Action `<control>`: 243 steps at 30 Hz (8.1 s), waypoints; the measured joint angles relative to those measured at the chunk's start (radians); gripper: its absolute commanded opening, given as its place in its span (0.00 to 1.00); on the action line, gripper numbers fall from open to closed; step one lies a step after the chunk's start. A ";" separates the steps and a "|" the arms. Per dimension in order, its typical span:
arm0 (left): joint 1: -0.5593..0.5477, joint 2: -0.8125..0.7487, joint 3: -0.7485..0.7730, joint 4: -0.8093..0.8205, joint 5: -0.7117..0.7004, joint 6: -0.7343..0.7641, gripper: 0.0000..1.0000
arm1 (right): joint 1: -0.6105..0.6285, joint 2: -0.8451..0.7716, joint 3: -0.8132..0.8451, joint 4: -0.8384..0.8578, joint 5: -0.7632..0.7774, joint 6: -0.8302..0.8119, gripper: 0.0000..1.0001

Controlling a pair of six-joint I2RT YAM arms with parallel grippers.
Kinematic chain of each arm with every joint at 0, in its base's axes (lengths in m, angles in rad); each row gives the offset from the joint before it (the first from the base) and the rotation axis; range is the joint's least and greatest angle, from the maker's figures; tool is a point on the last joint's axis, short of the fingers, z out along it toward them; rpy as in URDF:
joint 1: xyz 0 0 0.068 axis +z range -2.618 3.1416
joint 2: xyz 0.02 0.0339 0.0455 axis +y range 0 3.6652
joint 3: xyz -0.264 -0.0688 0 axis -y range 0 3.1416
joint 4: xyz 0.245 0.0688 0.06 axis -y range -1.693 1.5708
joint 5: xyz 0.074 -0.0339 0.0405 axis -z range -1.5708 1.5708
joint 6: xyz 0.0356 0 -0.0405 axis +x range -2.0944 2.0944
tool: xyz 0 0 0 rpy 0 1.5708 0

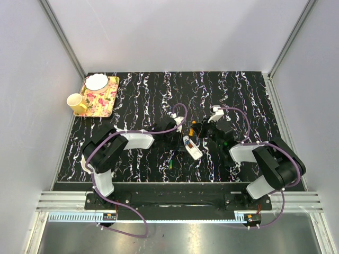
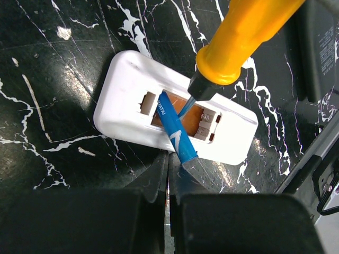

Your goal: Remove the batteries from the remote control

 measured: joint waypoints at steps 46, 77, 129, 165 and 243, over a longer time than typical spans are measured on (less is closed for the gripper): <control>0.055 -0.231 -0.103 0.047 -0.042 0.025 0.43 | 0.024 0.135 -0.001 0.264 0.121 0.145 0.00; 0.113 -0.558 -0.228 -0.779 -0.846 -0.468 0.16 | 0.027 -0.095 0.003 0.067 0.124 0.022 0.00; -0.186 0.057 0.587 -0.541 -0.552 -0.005 0.87 | -0.121 -0.650 -0.101 -0.462 0.774 -0.240 0.00; -0.380 0.634 1.217 -0.717 -0.547 -0.159 0.85 | -0.158 -1.154 0.062 -0.542 0.987 -0.363 0.00; -0.509 0.394 0.830 -0.798 -0.686 -0.100 0.68 | -0.158 -1.249 0.117 -0.574 0.826 -0.353 0.00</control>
